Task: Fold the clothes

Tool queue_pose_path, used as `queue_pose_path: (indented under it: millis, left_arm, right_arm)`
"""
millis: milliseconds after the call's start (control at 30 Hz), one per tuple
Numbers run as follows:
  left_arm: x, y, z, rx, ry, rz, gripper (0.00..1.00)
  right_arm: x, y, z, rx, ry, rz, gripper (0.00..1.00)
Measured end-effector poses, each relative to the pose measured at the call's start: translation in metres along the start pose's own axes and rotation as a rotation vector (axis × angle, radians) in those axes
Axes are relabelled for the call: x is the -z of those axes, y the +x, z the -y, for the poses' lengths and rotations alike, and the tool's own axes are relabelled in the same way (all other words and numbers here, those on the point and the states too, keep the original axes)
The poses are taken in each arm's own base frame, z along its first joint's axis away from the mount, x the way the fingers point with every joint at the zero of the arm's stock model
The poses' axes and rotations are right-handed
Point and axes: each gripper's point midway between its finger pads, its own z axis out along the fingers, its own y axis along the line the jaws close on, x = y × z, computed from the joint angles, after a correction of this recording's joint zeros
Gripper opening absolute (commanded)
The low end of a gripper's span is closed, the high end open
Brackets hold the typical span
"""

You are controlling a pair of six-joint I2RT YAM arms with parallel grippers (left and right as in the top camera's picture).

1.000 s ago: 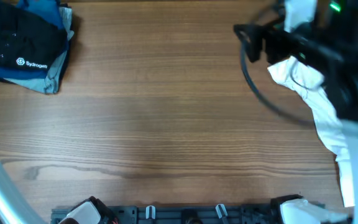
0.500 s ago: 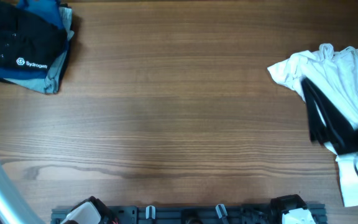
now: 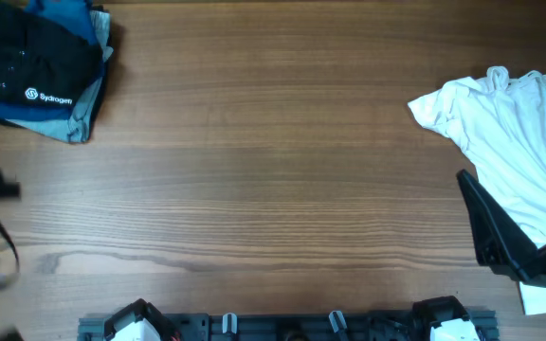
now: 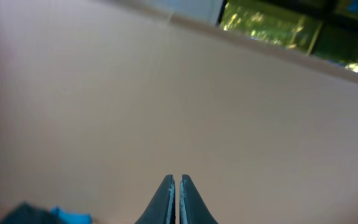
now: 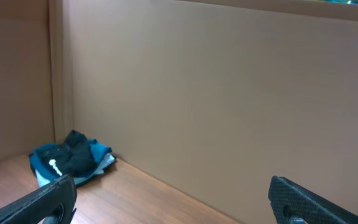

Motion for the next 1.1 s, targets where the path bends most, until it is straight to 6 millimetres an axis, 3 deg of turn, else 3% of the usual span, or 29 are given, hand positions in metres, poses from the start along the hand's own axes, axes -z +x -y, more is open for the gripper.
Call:
queue_pose_path:
  millis: [167,233,367,433,467,567,600,633,833,1100]
  left_arm:
    - [0.034,-0.010,0.026,-0.065,0.023,0.059,0.08]
    - [0.040,-0.011,0.030,-0.076,0.026,0.069,0.14]
    - [0.041,-0.010,0.032,-0.084,0.033,0.064,0.15]
    - [0.041,-0.009,0.034,-0.082,0.043,0.059,0.23]
    - [0.041,-0.008,0.035,-0.083,0.054,0.055,0.32]
    - [0.042,-0.006,0.040,-0.080,0.081,0.047,0.39]
    - [0.042,-0.006,0.041,-0.077,0.090,0.044,0.48]
    - [0.042,-0.005,0.042,-0.074,0.098,0.043,0.50]
    - [0.043,-0.003,0.052,-0.064,0.158,0.028,0.55]
    - [0.057,0.007,0.094,-0.022,0.424,-0.033,0.58]
  right_arm:
    - [0.000,0.000,0.000,0.000,0.000,0.000,1.00]
    - [0.000,0.003,0.000,-0.003,-0.002,-0.010,1.00]
    - [0.001,0.018,-0.003,-0.023,-0.011,-0.073,1.00]
    - [0.002,0.030,-0.005,-0.040,-0.018,-0.121,1.00]
    - [0.003,0.036,-0.006,-0.049,-0.022,-0.147,1.00]
    - [0.005,0.048,-0.009,-0.066,-0.029,-0.196,1.00]
    - [0.006,0.052,-0.010,-0.072,-0.031,-0.211,1.00]
    - [0.007,0.056,-0.011,-0.078,-0.034,-0.229,1.00]
    - [0.014,0.080,-0.017,-0.115,-0.049,-0.330,1.00]
    - [0.025,0.105,-0.024,-0.154,-0.065,-0.442,1.00]
